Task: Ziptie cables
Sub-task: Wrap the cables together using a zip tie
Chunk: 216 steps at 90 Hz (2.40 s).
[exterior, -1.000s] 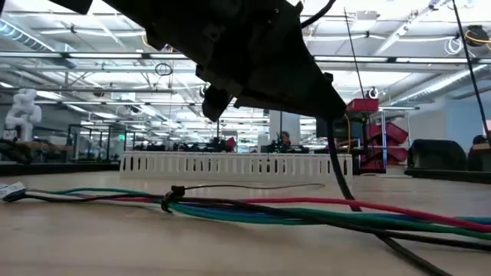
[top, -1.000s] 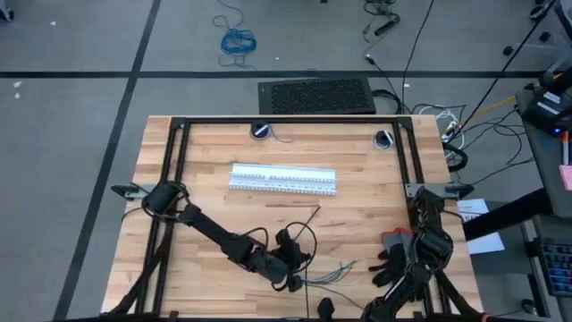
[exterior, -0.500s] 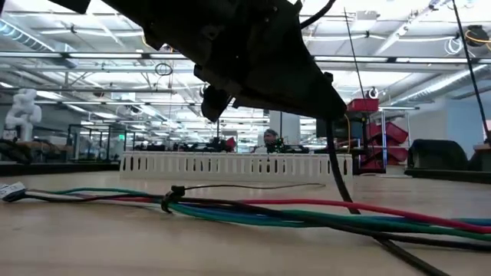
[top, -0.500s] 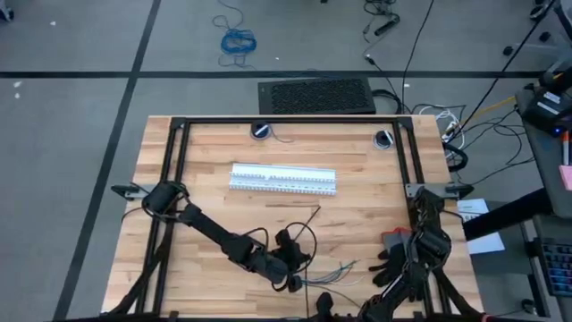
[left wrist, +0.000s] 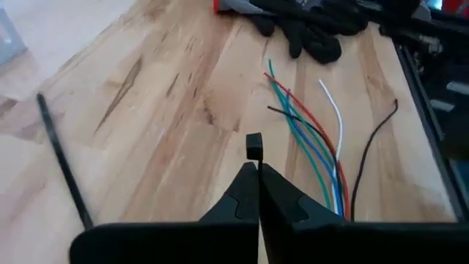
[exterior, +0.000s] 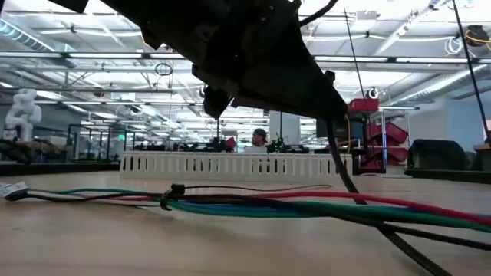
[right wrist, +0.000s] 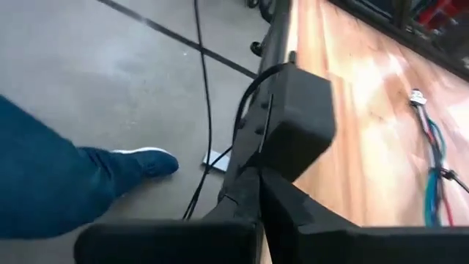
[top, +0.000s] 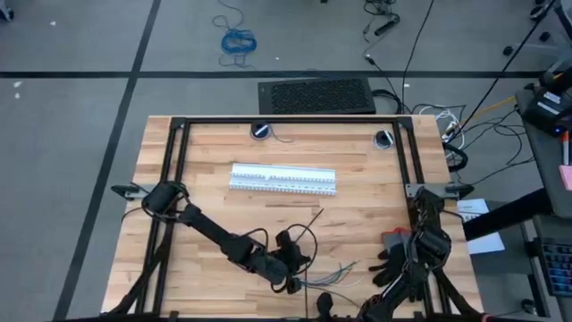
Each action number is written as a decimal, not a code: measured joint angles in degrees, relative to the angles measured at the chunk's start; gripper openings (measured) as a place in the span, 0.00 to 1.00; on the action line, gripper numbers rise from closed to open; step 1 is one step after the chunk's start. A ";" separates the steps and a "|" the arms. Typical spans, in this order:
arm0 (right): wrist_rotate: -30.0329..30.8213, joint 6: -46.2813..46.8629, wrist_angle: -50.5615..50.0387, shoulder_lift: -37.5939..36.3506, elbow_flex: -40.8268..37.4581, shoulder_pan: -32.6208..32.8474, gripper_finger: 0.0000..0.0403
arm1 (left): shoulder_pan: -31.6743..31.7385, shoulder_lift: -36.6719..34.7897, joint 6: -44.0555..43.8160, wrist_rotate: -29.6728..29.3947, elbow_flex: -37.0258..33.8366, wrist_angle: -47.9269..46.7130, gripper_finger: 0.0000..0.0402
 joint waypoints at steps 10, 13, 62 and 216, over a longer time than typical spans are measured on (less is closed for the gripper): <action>4.29 5.01 -1.45 -0.71 -0.02 0.64 0.00 | -0.78 0.00 6.60 -3.16 0.00 -0.01 0.00; 5.30 6.74 -2.22 -1.40 -0.02 0.69 0.00 | -1.00 0.00 7.70 -4.06 0.00 -0.03 0.00; 3.66 41.41 -16.75 -14.41 -9.35 -4.46 0.00 | -1.94 -0.02 20.97 -9.34 0.00 0.59 0.00; -10.41 40.96 27.75 -20.70 -37.20 -13.32 0.00 | -6.19 6.54 56.67 -26.38 1.09 10.63 0.00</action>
